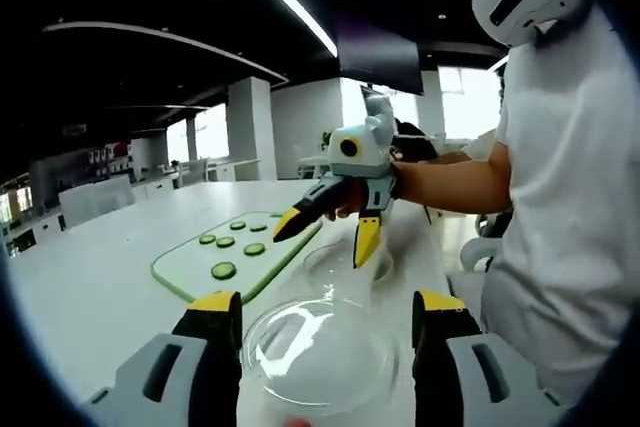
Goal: Open the petri dish lid, add cucumber slices into the petri dish, and close the lid
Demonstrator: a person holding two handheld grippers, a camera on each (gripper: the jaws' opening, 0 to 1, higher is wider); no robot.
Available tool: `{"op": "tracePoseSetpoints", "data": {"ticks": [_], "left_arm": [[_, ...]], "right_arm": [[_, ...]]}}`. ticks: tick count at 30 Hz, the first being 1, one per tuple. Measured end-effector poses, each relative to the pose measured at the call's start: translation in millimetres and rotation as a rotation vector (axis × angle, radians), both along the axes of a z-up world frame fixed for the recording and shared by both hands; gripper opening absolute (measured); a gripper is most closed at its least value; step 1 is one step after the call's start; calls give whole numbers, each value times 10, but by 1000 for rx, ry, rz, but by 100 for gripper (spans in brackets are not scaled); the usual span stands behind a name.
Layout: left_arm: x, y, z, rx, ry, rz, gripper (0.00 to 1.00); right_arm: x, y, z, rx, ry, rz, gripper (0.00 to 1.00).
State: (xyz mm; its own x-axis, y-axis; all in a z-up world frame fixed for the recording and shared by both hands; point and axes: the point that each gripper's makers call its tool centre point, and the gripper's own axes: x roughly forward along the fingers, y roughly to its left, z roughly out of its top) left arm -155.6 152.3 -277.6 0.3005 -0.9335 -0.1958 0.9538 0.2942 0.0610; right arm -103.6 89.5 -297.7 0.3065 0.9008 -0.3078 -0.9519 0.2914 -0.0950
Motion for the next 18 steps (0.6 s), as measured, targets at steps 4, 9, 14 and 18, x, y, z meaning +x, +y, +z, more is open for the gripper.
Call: {"op": "tracePoseSetpoints", "data": {"ticks": [4, 9, 14, 18], "left_arm": [[-15, -36, 5, -2, 3, -8, 69], [-10, -40, -11, 10, 1, -7, 69], [-1, -24, -8, 15, -13, 4, 69], [-25, -20, -16, 15, -12, 4, 69]], "right_arm": [[34, -57, 21, 3, -4, -16, 60], [102, -113, 29, 3, -14, -50, 60], [184, -182, 42, 10, -17, -91, 59], [232, -224, 58, 15, -17, -114, 59]]}}
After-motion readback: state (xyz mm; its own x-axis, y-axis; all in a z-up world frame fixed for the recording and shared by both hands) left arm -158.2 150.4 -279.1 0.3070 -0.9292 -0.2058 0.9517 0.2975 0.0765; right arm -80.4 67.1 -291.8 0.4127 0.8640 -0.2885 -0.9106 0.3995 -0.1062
